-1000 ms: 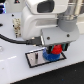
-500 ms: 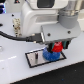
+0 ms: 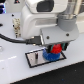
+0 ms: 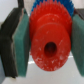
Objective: Insert the blue gear onto the right peg, followed by the red gear
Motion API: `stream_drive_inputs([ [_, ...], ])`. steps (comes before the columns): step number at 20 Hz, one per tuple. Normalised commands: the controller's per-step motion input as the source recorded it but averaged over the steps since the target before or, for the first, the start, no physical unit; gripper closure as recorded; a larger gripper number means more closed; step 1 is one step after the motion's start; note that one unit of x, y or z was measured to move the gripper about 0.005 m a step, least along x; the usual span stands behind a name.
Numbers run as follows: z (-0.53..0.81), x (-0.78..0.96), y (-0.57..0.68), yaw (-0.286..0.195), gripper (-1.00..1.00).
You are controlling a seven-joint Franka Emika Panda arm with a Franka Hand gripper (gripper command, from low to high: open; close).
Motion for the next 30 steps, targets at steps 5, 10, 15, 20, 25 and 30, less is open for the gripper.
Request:
stream_drive_inputs([
  [5,-0.09,-0.01,-0.13,0.0,1.0],
  [10,0.11,0.04,-0.2,0.0,1.0],
  [15,0.05,0.01,-0.15,0.0,1.0],
  [20,-0.13,0.01,-0.09,0.0,1.0],
  [25,-0.11,-0.01,-0.02,0.0,1.0],
  [30,-0.09,0.01,-0.06,0.0,1.0],
])
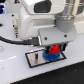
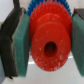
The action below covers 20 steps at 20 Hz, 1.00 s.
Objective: Insert the blue gear onto the right peg, followed by the red gear
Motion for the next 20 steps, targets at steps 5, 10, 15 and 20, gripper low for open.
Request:
stream_drive_inputs([
  [5,0.22,-0.12,0.0,0.0,1.0],
  [10,-0.08,0.01,-0.11,0.0,1.0],
  [15,-0.19,0.06,-0.18,0.0,1.0],
  [20,0.01,0.17,-0.08,0.0,1.0],
])
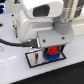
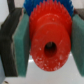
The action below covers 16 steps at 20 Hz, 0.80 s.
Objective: Insert the blue gear onto the right peg, followed by the red gear
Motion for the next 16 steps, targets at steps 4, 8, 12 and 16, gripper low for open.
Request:
stream_drive_inputs([
  [4,0.02,0.15,0.01,0.0,-1.0],
  [8,-0.08,0.11,0.05,0.0,-1.0],
  [12,-0.01,0.13,0.01,0.0,1.0],
  [16,0.31,0.05,0.1,0.0,-1.0],
])
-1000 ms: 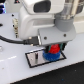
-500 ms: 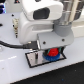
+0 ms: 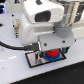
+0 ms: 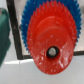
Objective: Insert the blue gear onto the right peg, followed by the red gear
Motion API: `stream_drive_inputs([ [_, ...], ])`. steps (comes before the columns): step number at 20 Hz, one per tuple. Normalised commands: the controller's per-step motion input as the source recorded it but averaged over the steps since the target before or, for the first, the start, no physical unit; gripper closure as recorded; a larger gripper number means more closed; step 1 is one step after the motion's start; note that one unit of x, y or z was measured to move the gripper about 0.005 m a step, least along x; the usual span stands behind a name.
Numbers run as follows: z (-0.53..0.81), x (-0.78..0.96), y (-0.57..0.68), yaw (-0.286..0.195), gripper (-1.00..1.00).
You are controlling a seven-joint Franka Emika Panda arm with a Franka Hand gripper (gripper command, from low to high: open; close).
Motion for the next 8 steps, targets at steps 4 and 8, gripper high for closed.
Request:
stream_drive_inputs([
  [4,0.76,-0.01,0.12,0.0,-1.0],
  [8,0.73,-0.04,0.16,0.0,-1.0],
])
